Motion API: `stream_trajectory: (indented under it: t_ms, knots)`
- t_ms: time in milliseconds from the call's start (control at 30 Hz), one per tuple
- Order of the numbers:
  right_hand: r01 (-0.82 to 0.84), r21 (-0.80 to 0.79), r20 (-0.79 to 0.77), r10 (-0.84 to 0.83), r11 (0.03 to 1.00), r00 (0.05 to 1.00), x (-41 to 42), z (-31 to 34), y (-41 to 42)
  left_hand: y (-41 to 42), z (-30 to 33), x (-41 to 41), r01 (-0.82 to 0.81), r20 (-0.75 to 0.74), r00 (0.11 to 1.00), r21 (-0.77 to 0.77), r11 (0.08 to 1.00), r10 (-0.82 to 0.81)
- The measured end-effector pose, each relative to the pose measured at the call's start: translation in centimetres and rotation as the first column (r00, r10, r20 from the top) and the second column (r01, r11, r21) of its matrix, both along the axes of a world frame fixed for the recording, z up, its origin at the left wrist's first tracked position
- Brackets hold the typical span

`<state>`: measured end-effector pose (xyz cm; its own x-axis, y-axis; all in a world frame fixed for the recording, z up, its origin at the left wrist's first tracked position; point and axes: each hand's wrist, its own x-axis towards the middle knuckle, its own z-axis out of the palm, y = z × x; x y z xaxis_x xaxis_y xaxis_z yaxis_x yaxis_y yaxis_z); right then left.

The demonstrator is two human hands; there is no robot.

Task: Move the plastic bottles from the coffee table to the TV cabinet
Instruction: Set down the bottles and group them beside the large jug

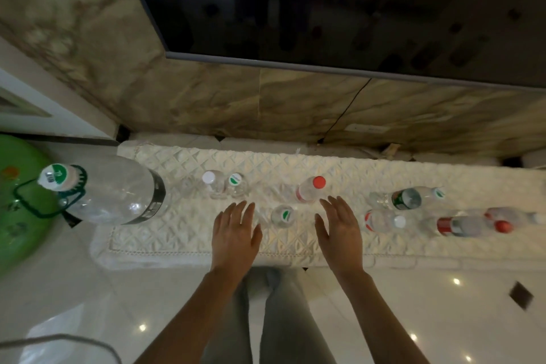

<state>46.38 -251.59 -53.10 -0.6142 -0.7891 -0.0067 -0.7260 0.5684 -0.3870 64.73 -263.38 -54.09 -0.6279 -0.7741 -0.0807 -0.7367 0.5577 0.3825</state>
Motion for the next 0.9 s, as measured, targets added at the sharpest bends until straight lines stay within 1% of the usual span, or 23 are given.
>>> stream_trajectory:
  t_ms: [133,233,333,467,600,667,767,900]
  knots:
    - [-0.022,0.008,0.078,0.022,1.000,0.997,-3.7,-2.3,1.3,2.4,-2.6,-2.8,-0.026,0.038,0.999,0.065,0.998,0.024]
    - [-0.064,0.061,0.137,0.055,0.996,0.989,-6.1,-4.3,1.3,3.7,-5.2,-4.5,-0.097,0.072,0.994,0.155,0.983,0.087]
    - [-0.082,0.115,0.230,0.054,0.990,0.972,-8.1,-6.8,0.6,4.3,-8.0,-5.8,-0.173,0.071,0.984,0.217,0.961,0.161]
    - [-0.099,0.134,0.324,0.051,0.986,0.945,-9.0,-10.4,-0.7,4.3,-11.3,-7.0,-0.235,0.019,0.971,0.272,0.933,0.239]
    - [-0.085,0.061,0.443,0.050,0.994,0.895,-9.2,-13.0,-2.3,4.0,-12.3,-8.1,-0.280,-0.080,0.944,0.316,0.907,0.319]
    - [-0.082,0.023,0.454,0.063,0.996,0.889,-9.4,-14.1,-3.1,3.9,-12.5,-8.5,-0.259,-0.134,0.941,0.310,0.915,0.312]
    - [-0.073,-0.017,0.427,0.073,0.997,0.901,-9.5,-15.2,-3.9,3.7,-13.1,-8.7,-0.211,-0.212,0.936,0.298,0.931,0.280]
    - [-0.052,-0.073,0.391,0.076,0.996,0.917,-9.3,-16.1,-4.0,3.4,-14.0,-8.2,-0.180,-0.258,0.930,0.301,0.937,0.261]
